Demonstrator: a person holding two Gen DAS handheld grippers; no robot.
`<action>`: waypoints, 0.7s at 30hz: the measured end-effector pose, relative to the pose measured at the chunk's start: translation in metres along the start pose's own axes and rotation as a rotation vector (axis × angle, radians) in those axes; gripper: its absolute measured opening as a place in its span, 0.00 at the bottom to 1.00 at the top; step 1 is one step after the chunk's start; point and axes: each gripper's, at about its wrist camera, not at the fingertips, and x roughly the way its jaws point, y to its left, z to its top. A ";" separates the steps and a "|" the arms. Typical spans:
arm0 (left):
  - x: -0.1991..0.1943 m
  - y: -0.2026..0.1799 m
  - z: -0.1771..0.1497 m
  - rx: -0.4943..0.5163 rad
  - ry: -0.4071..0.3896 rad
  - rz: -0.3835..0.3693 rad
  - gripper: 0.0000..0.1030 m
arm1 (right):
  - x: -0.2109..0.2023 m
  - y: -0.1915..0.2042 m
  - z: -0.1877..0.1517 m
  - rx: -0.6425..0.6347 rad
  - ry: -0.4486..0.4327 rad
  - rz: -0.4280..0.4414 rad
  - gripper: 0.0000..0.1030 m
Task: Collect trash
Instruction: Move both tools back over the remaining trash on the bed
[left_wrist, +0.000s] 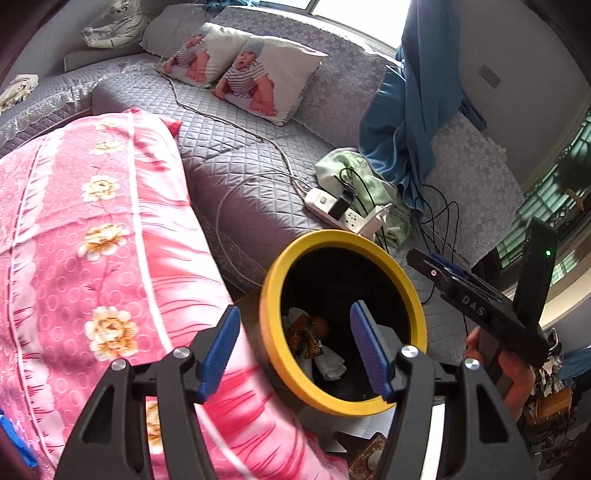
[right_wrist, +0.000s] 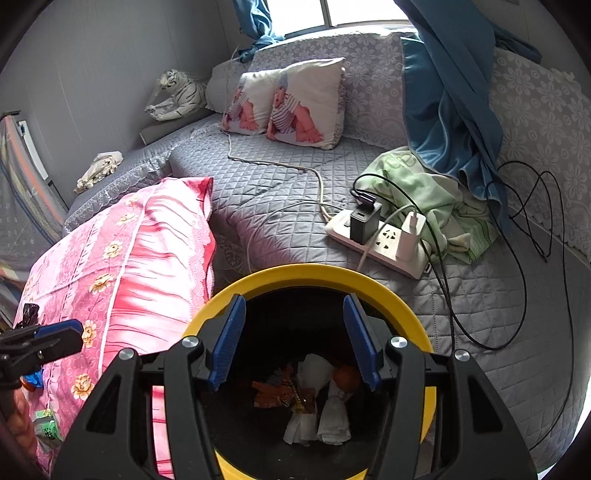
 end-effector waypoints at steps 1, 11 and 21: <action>-0.009 0.008 -0.001 -0.004 -0.010 0.010 0.57 | -0.003 0.008 0.000 -0.014 -0.003 0.014 0.51; -0.106 0.110 -0.023 -0.075 -0.096 0.187 0.57 | -0.022 0.109 -0.008 -0.185 -0.018 0.160 0.53; -0.184 0.192 -0.080 -0.169 -0.139 0.319 0.58 | -0.036 0.212 -0.035 -0.365 0.021 0.317 0.54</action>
